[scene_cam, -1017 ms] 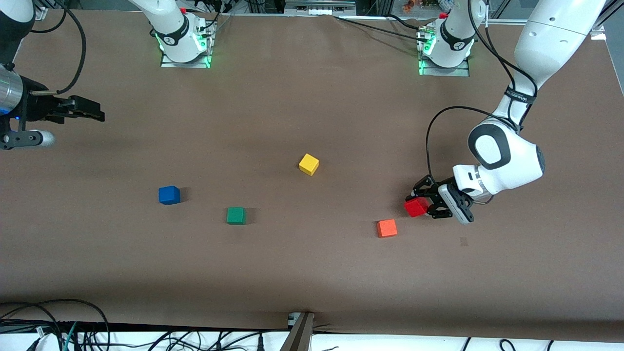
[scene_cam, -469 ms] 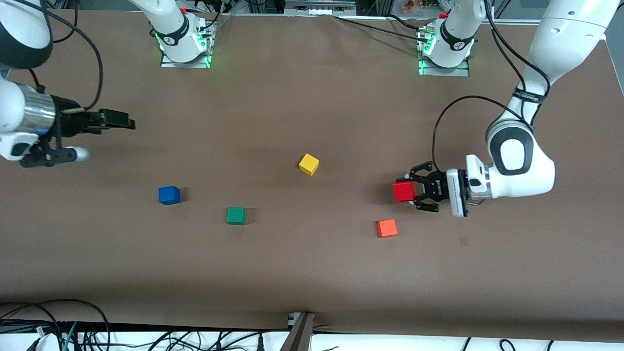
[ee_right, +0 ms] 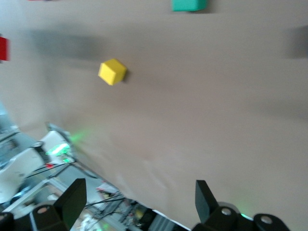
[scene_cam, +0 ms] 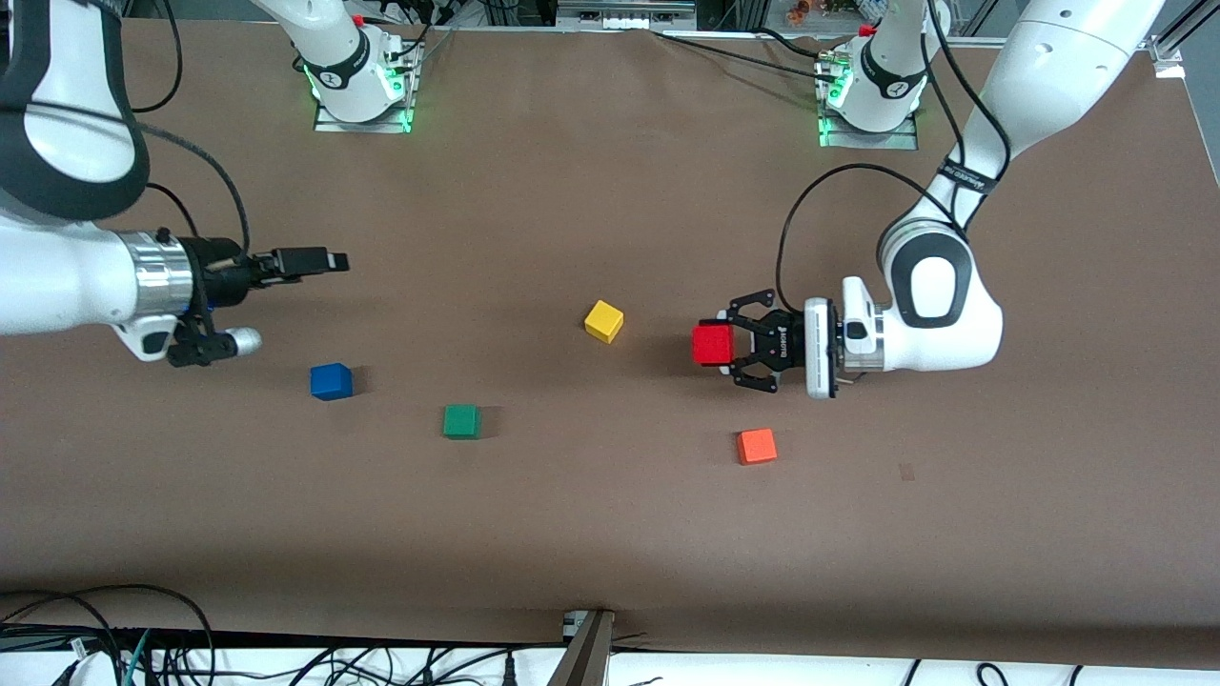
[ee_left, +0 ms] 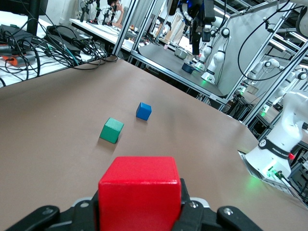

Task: Pass red block to right arm, stack on blue
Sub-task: 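Carry the red cube toward the middle while the right gripper approaches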

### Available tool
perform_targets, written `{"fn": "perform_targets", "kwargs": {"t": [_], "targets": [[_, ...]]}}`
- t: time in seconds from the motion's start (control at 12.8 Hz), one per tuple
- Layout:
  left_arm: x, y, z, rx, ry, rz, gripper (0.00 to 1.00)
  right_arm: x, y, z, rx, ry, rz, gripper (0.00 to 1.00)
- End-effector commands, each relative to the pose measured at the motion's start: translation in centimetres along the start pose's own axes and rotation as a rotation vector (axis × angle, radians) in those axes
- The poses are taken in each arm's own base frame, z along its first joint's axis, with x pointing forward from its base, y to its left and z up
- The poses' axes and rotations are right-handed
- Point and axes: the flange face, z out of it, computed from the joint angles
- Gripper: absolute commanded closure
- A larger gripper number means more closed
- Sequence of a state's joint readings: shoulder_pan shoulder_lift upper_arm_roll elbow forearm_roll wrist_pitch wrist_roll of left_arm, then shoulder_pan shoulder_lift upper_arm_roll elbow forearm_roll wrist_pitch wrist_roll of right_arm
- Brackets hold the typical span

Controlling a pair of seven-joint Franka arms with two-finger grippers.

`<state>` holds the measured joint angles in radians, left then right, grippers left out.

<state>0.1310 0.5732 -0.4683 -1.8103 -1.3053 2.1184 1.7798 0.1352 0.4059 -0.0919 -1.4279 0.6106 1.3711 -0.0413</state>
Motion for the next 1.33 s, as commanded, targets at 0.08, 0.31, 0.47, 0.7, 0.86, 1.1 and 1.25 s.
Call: {"fn": "perform_targets", "kwargs": {"t": [0.08, 0.31, 0.47, 0.7, 0.86, 1.1, 1.25], "targets": [[0.1, 0.1, 3.3, 0.038, 0.173, 0.097, 0.94, 3.8, 0.7, 3.8, 0.237, -0.058, 0.011, 0.0], [0.5, 0.7, 5.3, 0.06, 0.285, 0.124, 0.94, 6.5, 1.1, 7.4, 0.41, -0.094, 0.041, 0.0], [0.6, 2.0, 8.6, 0.063, 0.349, 0.083, 0.93, 7.6, 0.9, 9.0, 0.475, -0.087, 0.051, 0.0], [-0.3, 1.7, 12.3, 0.092, 0.435, 0.115, 0.93, 8.3, 1.5, 11.4, 0.64, -0.09, 0.094, 0.0], [-0.4, 2.4, 13.9, 0.095, 0.458, 0.108, 0.93, 8.5, 2.0, 13.3, 0.743, -0.083, 0.111, 0.0], [-1.6, 3.4, 17.2, 0.072, 0.475, 0.061, 0.94, 9.0, 2.5, 16.6, 0.839, -0.054, 0.096, 0.0], [-1.6, 3.5, 18.9, 0.053, 0.481, 0.061, 0.98, 9.4, 1.4, 17.5, 0.832, -0.02, 0.073, 0.0]]}}
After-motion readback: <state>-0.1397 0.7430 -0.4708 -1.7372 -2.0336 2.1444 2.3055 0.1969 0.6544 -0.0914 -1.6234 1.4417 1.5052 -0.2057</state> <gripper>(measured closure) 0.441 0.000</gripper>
